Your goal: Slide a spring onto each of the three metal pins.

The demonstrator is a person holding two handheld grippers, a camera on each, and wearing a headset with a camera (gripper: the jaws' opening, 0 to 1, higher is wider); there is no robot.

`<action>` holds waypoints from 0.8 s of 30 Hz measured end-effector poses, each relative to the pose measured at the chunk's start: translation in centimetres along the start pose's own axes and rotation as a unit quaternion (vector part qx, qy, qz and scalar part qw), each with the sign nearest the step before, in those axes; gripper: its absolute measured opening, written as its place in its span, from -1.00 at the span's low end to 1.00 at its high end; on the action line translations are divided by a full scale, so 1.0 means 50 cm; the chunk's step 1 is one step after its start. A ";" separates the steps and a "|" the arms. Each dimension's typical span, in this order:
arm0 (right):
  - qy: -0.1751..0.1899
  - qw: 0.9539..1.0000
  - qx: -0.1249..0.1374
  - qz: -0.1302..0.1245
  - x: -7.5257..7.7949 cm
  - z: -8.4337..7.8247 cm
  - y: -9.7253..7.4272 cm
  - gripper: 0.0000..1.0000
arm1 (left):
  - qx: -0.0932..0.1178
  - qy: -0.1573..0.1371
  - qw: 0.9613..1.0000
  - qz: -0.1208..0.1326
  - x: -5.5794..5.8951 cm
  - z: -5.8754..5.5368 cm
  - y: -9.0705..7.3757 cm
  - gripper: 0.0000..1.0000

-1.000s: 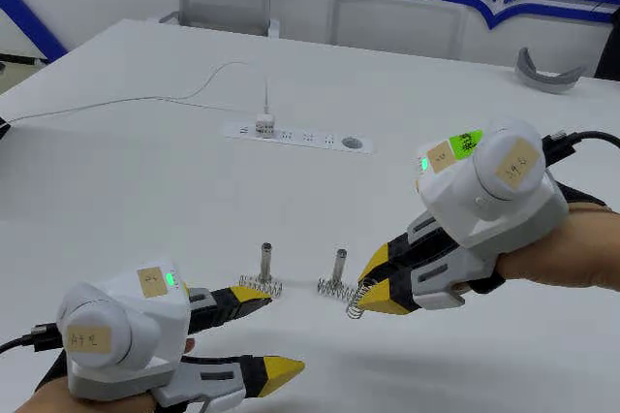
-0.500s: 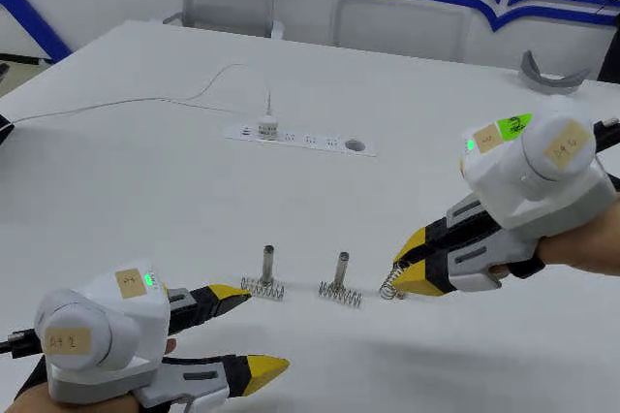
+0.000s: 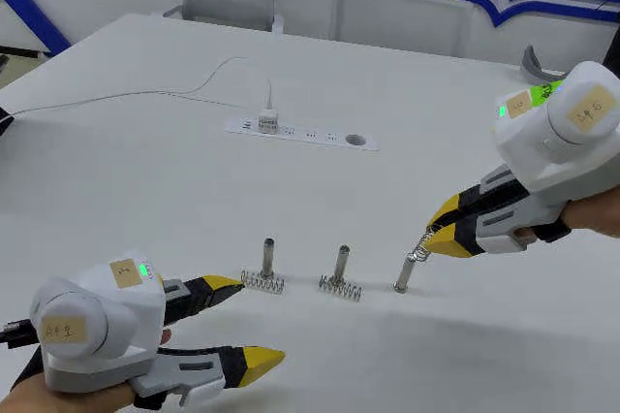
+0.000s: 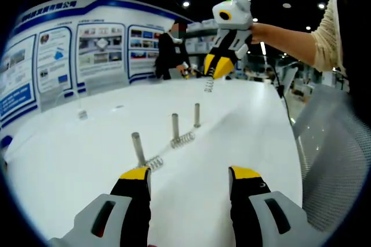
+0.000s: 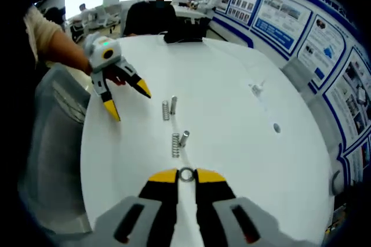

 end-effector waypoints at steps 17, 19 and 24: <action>0.024 0.999 -0.024 0.007 0.034 -0.020 0.048 -0.76 | 0.004 -0.006 1.000 0.007 -0.004 -0.003 -0.007 0.10; 0.028 0.999 -0.026 0.009 0.035 -0.023 0.052 -0.76 | 0.003 -0.006 1.000 0.007 -0.004 -0.004 -0.007 0.10; 0.031 0.999 -0.031 0.011 0.036 -0.028 0.059 -0.76 | 0.003 -0.007 1.000 0.008 -0.004 -0.004 -0.008 0.10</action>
Point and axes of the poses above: the centre of the closed fingertips' face, and the gripper's own axes: y roughly forward along the fingers, x roughly to its right, z roughly out of its top, the point moved 7 cm from there along -y, roughly backward along the fingers, and after that the axes turned 2 degrees about -y, right-handed, at the moved point
